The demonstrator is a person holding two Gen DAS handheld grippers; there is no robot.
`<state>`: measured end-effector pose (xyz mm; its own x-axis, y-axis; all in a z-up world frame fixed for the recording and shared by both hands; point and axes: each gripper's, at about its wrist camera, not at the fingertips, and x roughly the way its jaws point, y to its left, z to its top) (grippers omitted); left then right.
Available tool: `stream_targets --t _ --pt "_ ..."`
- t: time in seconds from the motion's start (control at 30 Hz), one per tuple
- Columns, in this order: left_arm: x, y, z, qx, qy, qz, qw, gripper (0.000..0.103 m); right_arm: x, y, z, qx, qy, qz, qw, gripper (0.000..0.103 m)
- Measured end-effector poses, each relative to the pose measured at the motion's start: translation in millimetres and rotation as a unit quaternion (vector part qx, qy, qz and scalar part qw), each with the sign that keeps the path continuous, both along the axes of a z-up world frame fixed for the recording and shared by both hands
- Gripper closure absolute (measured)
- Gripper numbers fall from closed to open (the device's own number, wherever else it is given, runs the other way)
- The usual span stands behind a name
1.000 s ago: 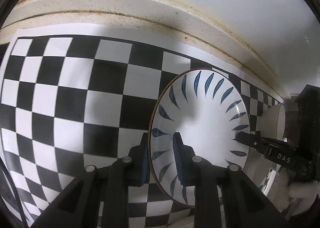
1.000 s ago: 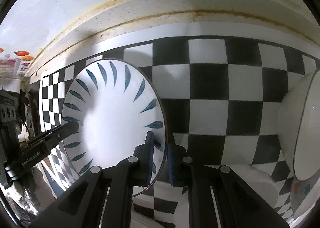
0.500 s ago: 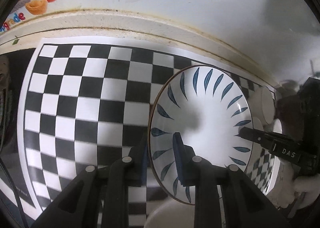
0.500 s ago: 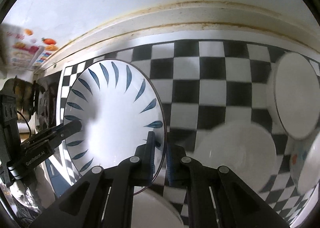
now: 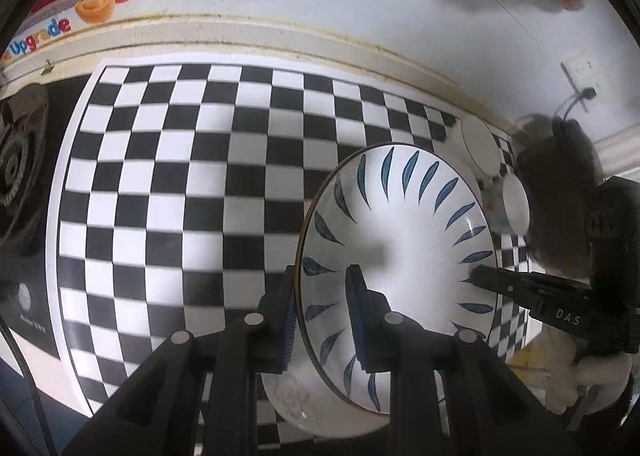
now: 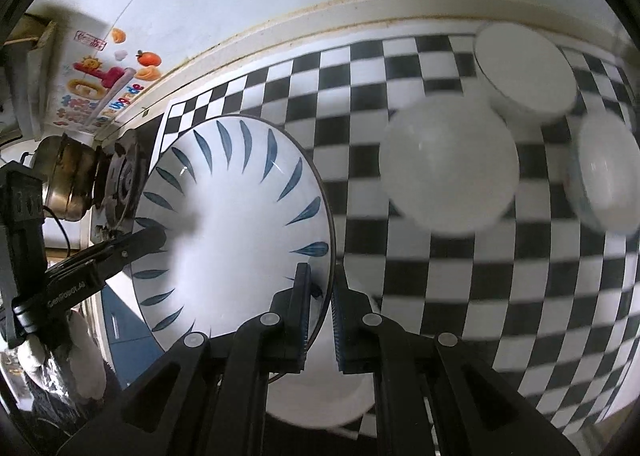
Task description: Organize plates and bowls
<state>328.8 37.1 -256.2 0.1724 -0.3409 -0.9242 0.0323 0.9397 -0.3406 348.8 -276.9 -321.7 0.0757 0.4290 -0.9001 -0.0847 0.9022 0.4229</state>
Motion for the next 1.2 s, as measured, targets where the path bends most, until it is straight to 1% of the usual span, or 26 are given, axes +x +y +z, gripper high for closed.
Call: stream_targets --t 0.13,0.3,0.5,0.67,0.93,1.2 --pt "-21 -2 -5 0.004 0.01 -0.007 0.9999 0.083 -32 -8 -2 0.005 0.003 -0.007 1.0 0.093" --pt "-38 -3 -17 0.01 0.025 -0.008 0.9996 0.083 -60 -10 -18 0.005 0.018 -0.002 1.0 0.093" --pt "-52 -8 -35 0.016 0.043 -0.009 0.9989 0.083 -77 -16 -41 0.006 0.038 -0.004 0.999 0.093" --pt "-57 -12 -51 0.023 0.058 -0.009 0.998 0.083 -79 -20 -57 -0.002 0.049 -0.002 0.999 0.093" --pt "-64 -16 -73 0.041 0.085 -0.014 0.9954 0.083 -81 -15 -72 -0.023 0.06 0.013 0.998 0.093" --pt "-65 -21 -81 0.064 0.093 -0.022 0.9933 0.083 -80 -10 -82 -0.033 0.065 0.023 0.997 0.093"
